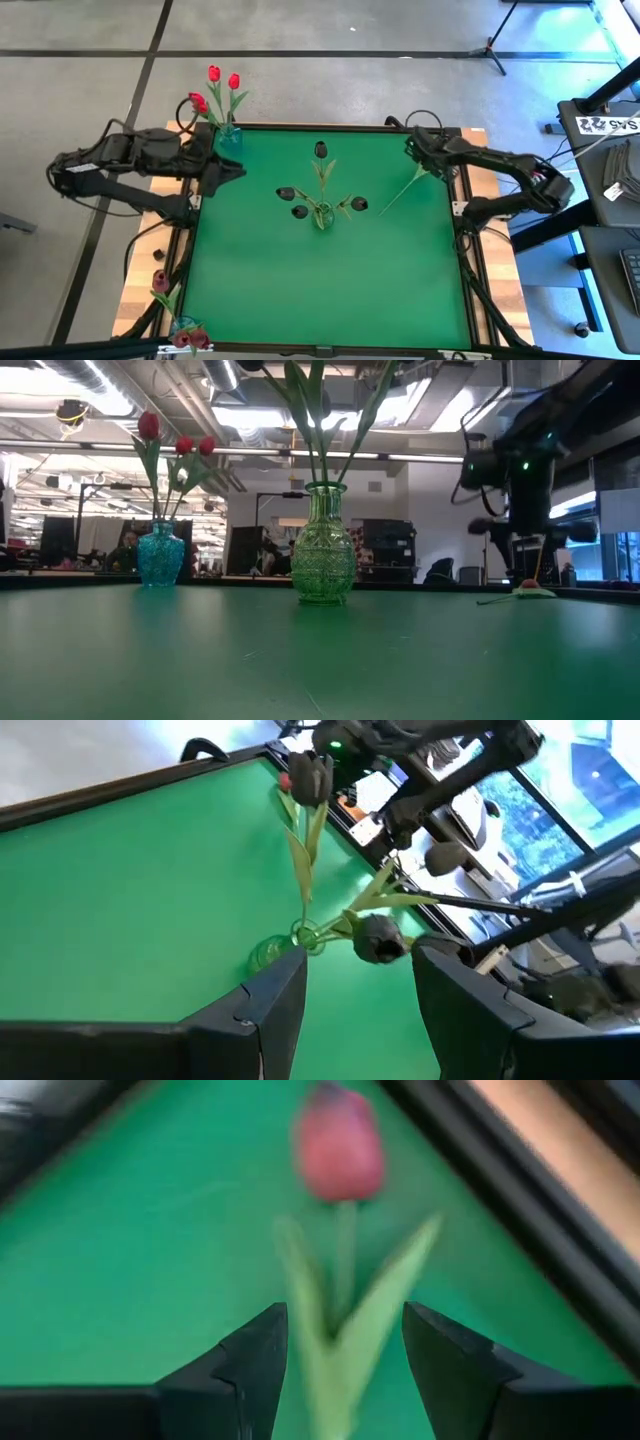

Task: Sort flowers into vase by color
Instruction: Put the dark red tulip into the bottom blue vase

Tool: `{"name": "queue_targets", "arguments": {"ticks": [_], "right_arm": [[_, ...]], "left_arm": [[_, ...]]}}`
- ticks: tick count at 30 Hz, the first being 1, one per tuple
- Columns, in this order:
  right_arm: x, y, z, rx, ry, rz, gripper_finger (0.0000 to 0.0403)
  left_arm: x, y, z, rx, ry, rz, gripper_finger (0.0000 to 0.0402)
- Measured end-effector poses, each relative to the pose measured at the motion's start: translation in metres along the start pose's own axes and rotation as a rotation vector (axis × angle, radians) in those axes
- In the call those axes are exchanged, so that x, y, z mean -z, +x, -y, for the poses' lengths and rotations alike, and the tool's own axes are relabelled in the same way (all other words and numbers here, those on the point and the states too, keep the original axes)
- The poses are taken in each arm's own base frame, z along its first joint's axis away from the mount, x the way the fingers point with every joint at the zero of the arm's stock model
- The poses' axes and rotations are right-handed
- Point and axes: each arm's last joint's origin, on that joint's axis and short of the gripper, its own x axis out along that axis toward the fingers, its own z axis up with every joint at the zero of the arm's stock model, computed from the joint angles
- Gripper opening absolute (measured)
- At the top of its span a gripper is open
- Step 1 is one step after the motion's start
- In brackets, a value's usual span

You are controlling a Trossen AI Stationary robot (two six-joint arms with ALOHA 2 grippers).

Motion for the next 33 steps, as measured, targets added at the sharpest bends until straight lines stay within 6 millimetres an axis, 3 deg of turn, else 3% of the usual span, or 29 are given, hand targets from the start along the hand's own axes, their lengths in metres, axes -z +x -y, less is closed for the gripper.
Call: {"name": "queue_targets", "arguments": {"ticks": [3,11,15,20,23,27,33], "right_arm": [[-0.004,0.015,0.002,0.088,0.003,-0.016,0.0198],[-0.009,0.037,-0.008,0.079,0.016,0.006,0.0192],[-0.008,0.045,-0.008,0.115,0.037,-0.002,0.0148],[-0.004,0.046,-0.010,0.112,0.024,0.016,0.0061],[0.002,0.043,-0.012,0.094,0.000,0.035,0.0014],[0.013,0.032,-0.015,0.036,-0.043,0.036,0.0021],[0.027,-0.016,-0.015,-0.170,-0.143,0.150,0.0007]], "left_arm": [[0.002,-0.001,0.001,0.010,0.008,-0.010,0.0180],[0.001,-0.001,0.001,-0.033,0.062,0.034,0.0180],[0.000,-0.001,0.000,-0.074,0.088,0.074,0.0180],[-0.001,0.001,0.001,-0.083,0.116,0.096,0.0180],[-0.002,0.003,0.003,-0.074,0.135,0.098,0.0180],[-0.006,0.005,0.008,-0.027,0.167,0.124,0.0180],[-0.008,0.004,0.010,-0.016,0.194,0.152,0.0185]]}}
